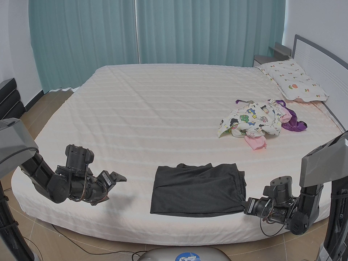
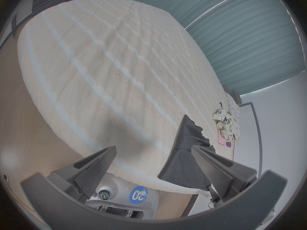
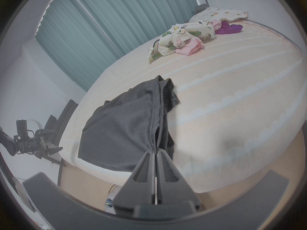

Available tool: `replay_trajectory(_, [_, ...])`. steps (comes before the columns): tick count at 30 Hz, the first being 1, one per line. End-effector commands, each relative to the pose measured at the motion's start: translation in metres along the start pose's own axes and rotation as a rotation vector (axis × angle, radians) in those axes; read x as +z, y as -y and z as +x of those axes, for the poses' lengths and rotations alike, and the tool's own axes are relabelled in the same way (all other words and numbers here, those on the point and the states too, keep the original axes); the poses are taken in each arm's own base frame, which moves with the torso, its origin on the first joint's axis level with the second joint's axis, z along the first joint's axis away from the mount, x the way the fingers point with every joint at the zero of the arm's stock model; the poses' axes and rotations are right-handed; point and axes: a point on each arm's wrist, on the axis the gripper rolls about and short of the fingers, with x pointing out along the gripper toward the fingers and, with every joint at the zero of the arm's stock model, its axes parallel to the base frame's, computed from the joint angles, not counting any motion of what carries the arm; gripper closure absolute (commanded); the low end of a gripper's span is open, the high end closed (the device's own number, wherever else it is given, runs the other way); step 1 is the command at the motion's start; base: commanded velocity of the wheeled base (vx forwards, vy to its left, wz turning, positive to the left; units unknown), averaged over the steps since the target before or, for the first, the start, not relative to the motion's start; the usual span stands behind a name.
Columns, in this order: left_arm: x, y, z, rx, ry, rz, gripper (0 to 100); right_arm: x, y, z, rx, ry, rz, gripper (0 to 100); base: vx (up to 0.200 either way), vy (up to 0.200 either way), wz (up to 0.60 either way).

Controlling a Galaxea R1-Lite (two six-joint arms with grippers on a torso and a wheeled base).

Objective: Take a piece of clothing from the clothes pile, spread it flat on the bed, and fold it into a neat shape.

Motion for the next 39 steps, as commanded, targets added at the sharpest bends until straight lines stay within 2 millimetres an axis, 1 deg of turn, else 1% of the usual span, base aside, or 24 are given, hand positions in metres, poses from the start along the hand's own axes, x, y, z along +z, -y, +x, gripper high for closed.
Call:
replay_trajectory(1, [-0.001, -0.002, 0.002, 0.008, -0.005, -0.002, 0, -0.003, 0.007, -0.006, -0.019, -0.012, -0.009, 100, 0.0, 0.0, 0.0])
replay_trajectory(10, [-0.001, -0.002, 0.003, 0.008, -0.007, -0.002, 0, -0.008, 0.014, -0.01, -0.042, -0.037, -0.037, 100, 0.0, 0.0, 0.0])
replay_trajectory(12, [-0.001, -0.002, 0.003, 0.008, -0.007, -0.002, 0, -0.007, 0.014, -0.007, -0.039, -0.03, -0.036, 100, 0.0, 0.0, 0.0])
replay_trajectory(13, [-0.001, -0.002, 0.003, 0.01, -0.008, -0.003, 0, -0.006, 0.014, -0.006, -0.037, -0.026, -0.038, 0, 0.0, 0.0, 0.0])
replay_trajectory(14, [-0.001, -0.002, 0.003, 0.01, -0.008, -0.003, 0, -0.006, 0.014, -0.006, -0.037, -0.026, -0.038, 0, 0.0, 0.0, 0.0])
replay_trajectory(17, [-0.001, -0.003, 0.004, 0.013, -0.011, -0.004, 0, 0.002, 0.011, -0.007, -0.006, 0.036, -0.033, 0, 0.0, 0.0, 0.0])
replay_trajectory(22, [-0.001, -0.003, 0.004, 0.013, -0.011, -0.004, 0, 0.029, 0.005, -0.01, 0.033, 0.156, -0.011, 0, 0.0, 0.0, 0.0])
replay_trajectory(23, [-0.001, -0.003, 0.004, 0.013, -0.011, -0.004, 0, 0.031, 0.005, -0.01, 0.035, 0.162, -0.01, 0, 0.0, 0.0, 0.0])
replay_trajectory(26, [-0.002, -0.003, 0.004, 0.013, -0.011, -0.001, 0, 0.05, -0.002, 0.009, 0.061, 0.219, -0.004, 0, 0.0, 0.0, 0.0])
replay_trajectory(28, [-0.002, -0.003, 0.004, 0.014, -0.01, -0.003, 0, 0.053, -0.002, 0.016, 0.052, 0.211, 0.0, 0, 0.0, 0.0, 0.0])
replay_trajectory(29, [-0.002, -0.003, 0.004, 0.013, -0.008, -0.005, 0, 0.058, -0.002, 0.026, 0.041, 0.201, 0.007, 0, 0.0, 0.0, 0.0])
replay_trajectory(33, [-0.002, -0.003, 0.003, 0.01, -0.012, -0.01, 0, 0.065, -0.005, 0.056, 0.044, 0.19, 0.047, 0, 0.0, 0.0, 0.0])
replay_trajectory(39, [-0.003, -0.003, 0.003, -0.004, -0.039, -0.01, 0, 0.072, -0.008, 0.091, 0.04, 0.173, 0.045, 0, 0.0, 0.0, 0.0])
